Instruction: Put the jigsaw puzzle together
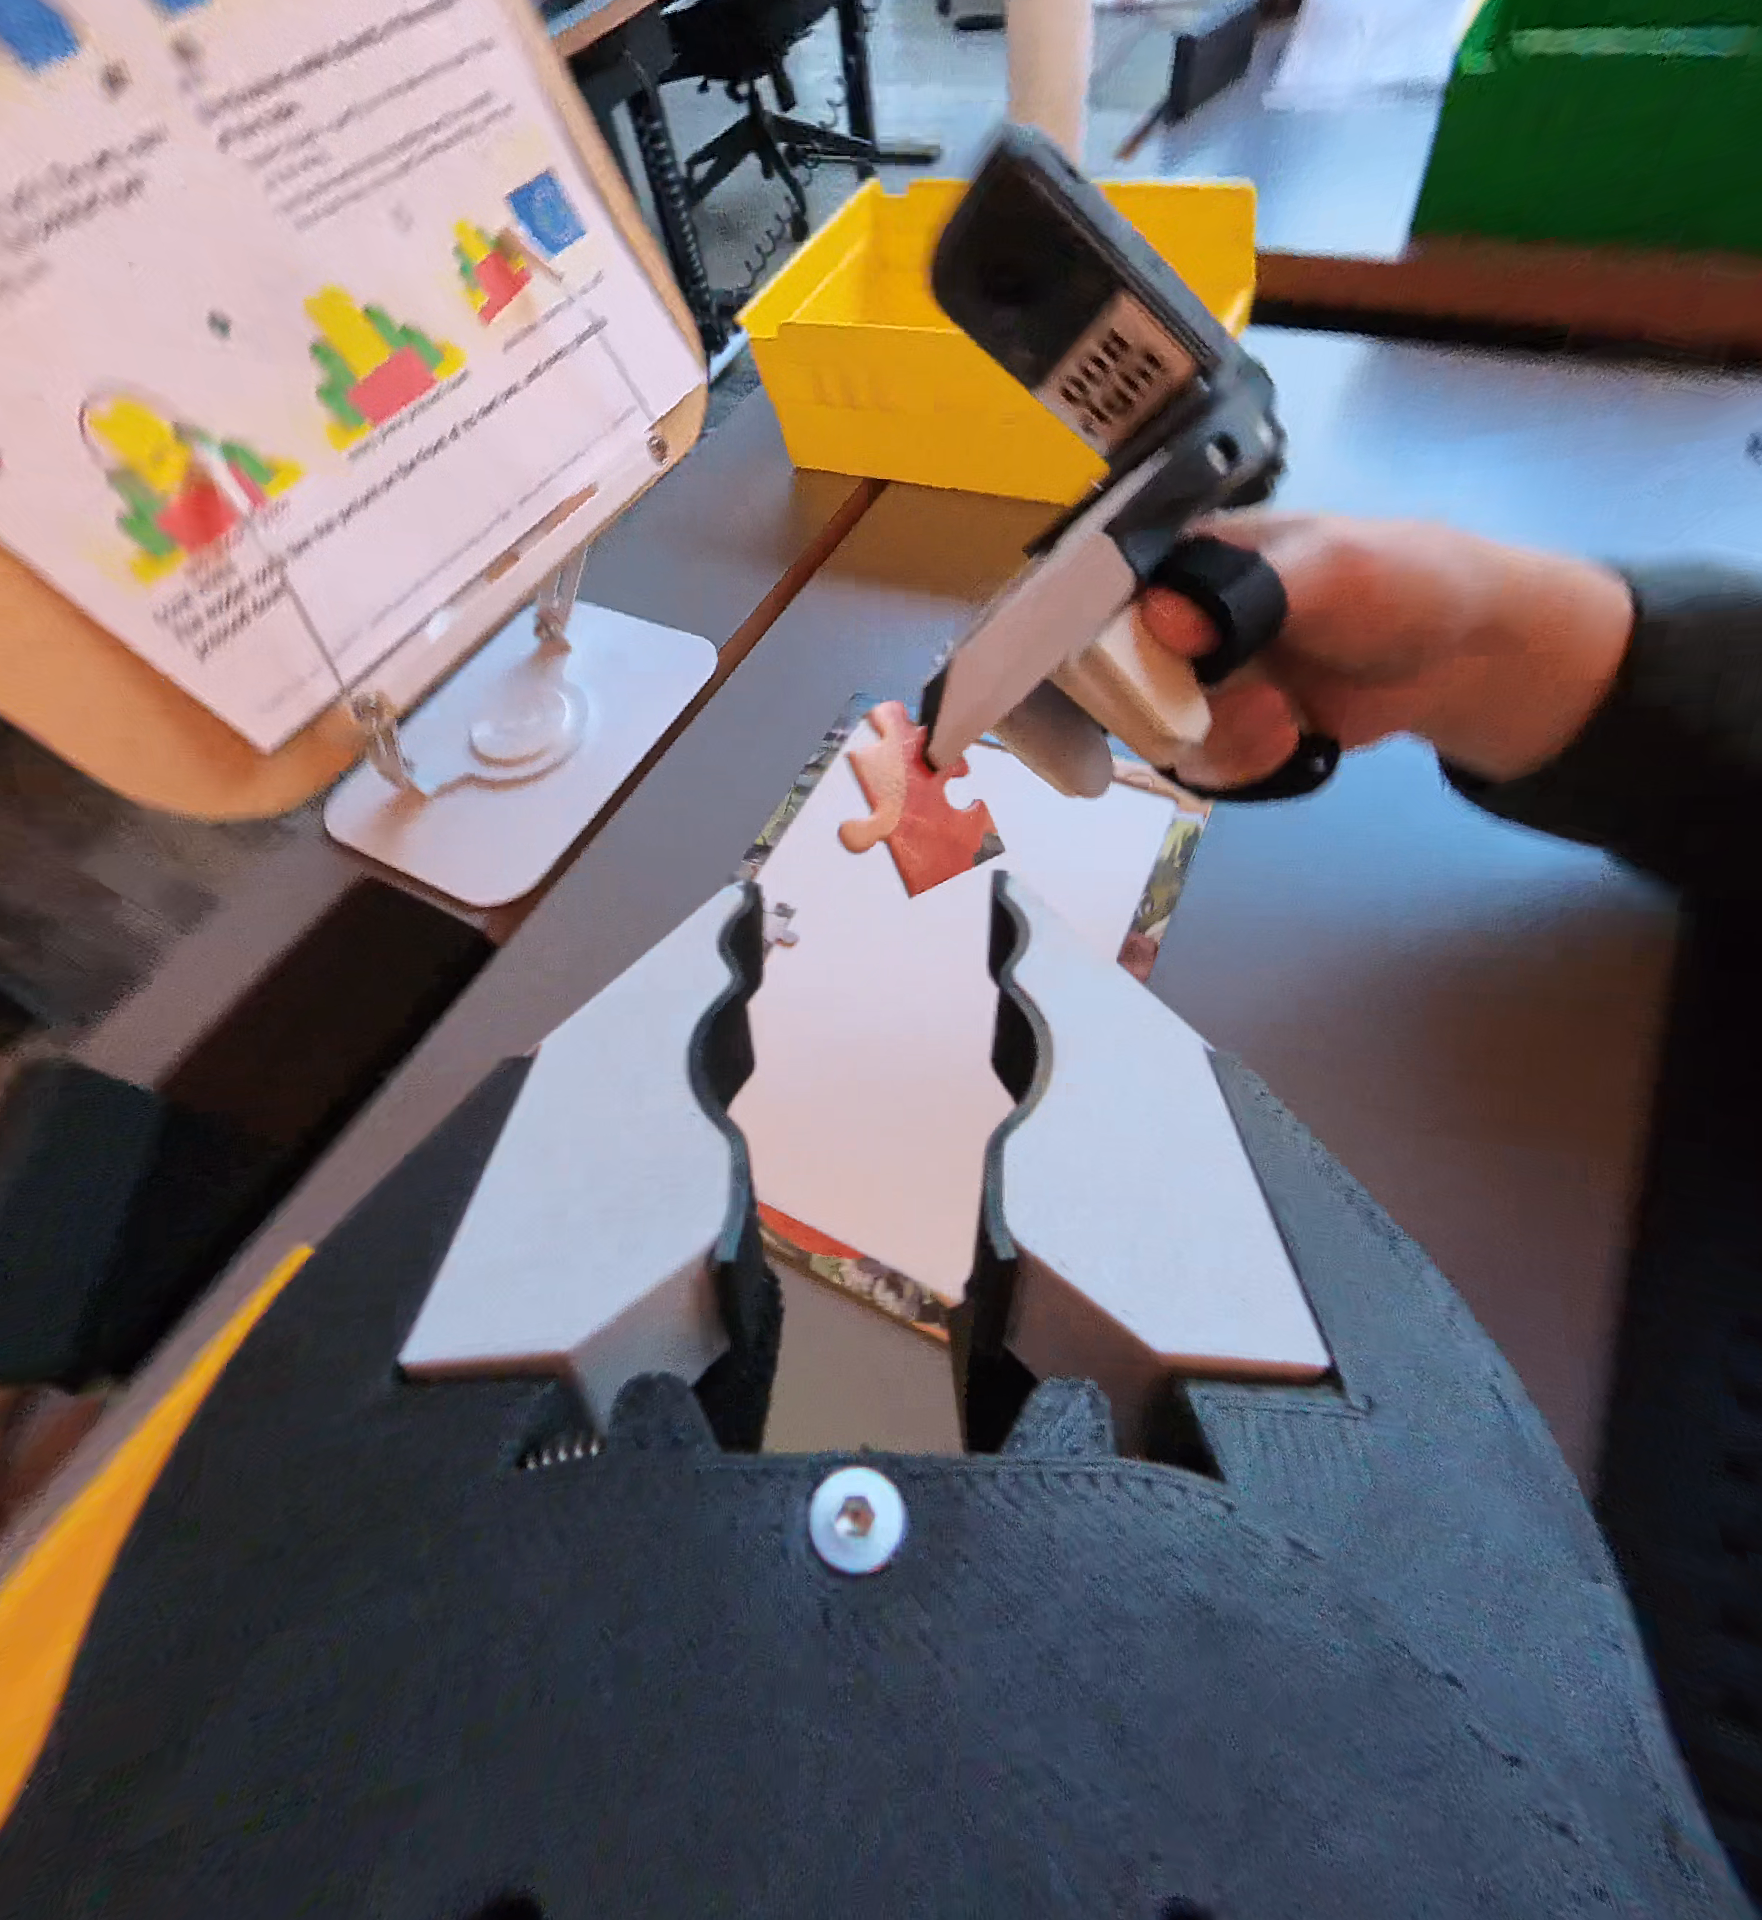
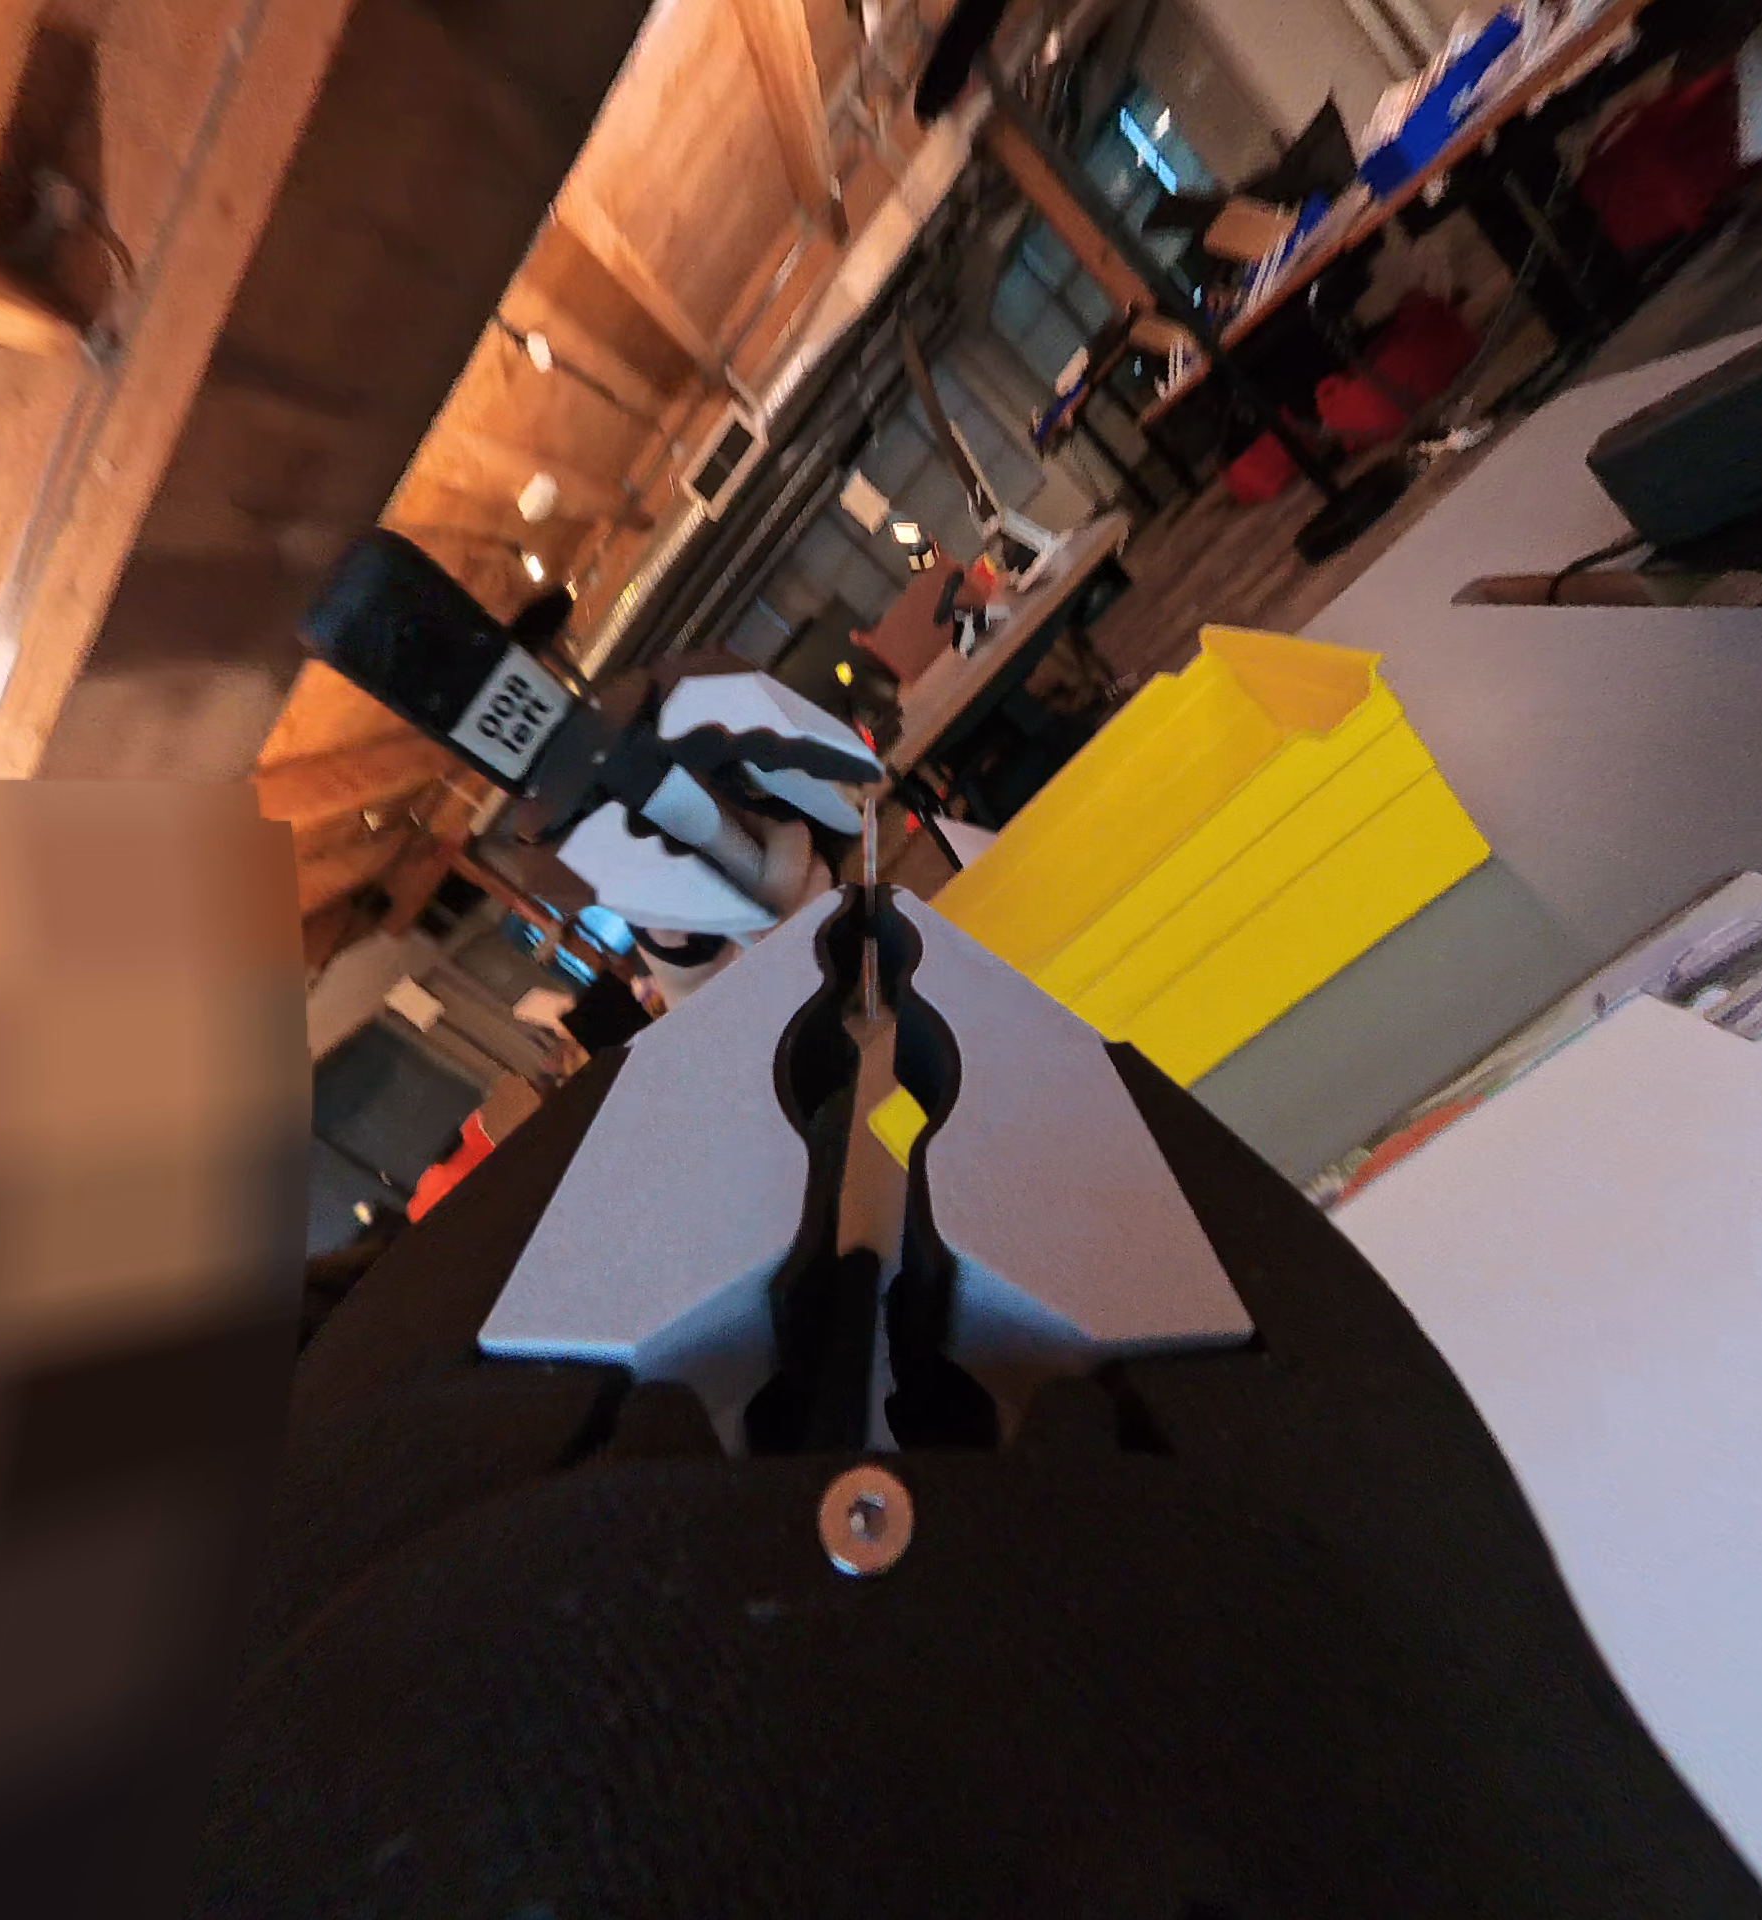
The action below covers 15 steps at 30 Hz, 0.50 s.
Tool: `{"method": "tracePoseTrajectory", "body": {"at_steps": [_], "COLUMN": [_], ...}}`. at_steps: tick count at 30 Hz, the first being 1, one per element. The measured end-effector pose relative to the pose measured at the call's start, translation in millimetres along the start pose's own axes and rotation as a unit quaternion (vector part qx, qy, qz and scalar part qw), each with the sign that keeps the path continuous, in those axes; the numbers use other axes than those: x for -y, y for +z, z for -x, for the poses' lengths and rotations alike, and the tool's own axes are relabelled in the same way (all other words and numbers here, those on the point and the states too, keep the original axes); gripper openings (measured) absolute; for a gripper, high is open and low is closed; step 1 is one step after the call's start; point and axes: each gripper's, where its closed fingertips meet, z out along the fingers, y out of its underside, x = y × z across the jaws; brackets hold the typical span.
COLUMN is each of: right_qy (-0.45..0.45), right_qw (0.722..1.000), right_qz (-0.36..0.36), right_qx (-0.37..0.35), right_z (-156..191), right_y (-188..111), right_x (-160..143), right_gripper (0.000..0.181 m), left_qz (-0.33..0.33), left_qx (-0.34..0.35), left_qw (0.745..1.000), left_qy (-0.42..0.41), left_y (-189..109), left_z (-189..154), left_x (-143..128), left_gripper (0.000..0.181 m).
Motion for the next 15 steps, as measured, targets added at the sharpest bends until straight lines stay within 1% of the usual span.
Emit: {"method": "tracePoseTrajectory", "body": {"at_steps": [2,3,5,6,7,8,9,10,12,13,15], "right_qy": [0.036,0.061,0.109,0.125,0.134,0.135,0.131,0.123,0.105,0.096,0.079], "right_qw": [0.997,0.994,0.984,0.979,0.976,0.974,0.974,0.975,0.977,0.977,0.977], "right_qz": [-0.054,-0.081,-0.116,-0.128,-0.138,-0.145,-0.149,-0.151,-0.158,-0.166,-0.178], "right_qx": [0.028,0.047,0.086,0.099,0.106,0.108,0.108,0.104,0.097,0.092,0.082], "right_z": [-1,-1,-2,-4,-5,-6,-6,-6,-4,-4,-4], "right_y": [2,2,2,2,2,2,2,3,2,1,0], "right_x": [6,9,11,11,11,11,11,11,13,14,16], "right_gripper": [0.000,0.000,0.000,0.000,0.000,0.000,0.000,0.000,0.000,0.000,0.000], "left_qz": [-0.012,-0.021,-0.044,-0.068,-0.102,-0.133,-0.149,-0.144,-0.123,-0.122,-0.114], "left_qx": [0.002,-0.011,-0.087,-0.133,-0.179,-0.216,-0.236,-0.237,-0.218,-0.223,-0.247], "left_qw": [0.996,0.989,0.966,0.946,0.920,0.893,0.874,0.869,0.882,0.884,0.880], "left_qy": [-0.092,-0.145,-0.240,-0.289,-0.334,-0.373,-0.398,-0.409,-0.400,-0.393,-0.390], "left_y": [1,2,3,1,-3,-8,-10,-7,2,4,8], "left_z": [17,23,20,18,19,21,24,26,28,24,11], "left_x": [-3,-5,-4,1,9,16,17,13,4,6,9], "left_gripper": [0.022,0.020,0.026,0.026,0.024,0.019,0.014,0.014,0.024,0.028,0.030]}}
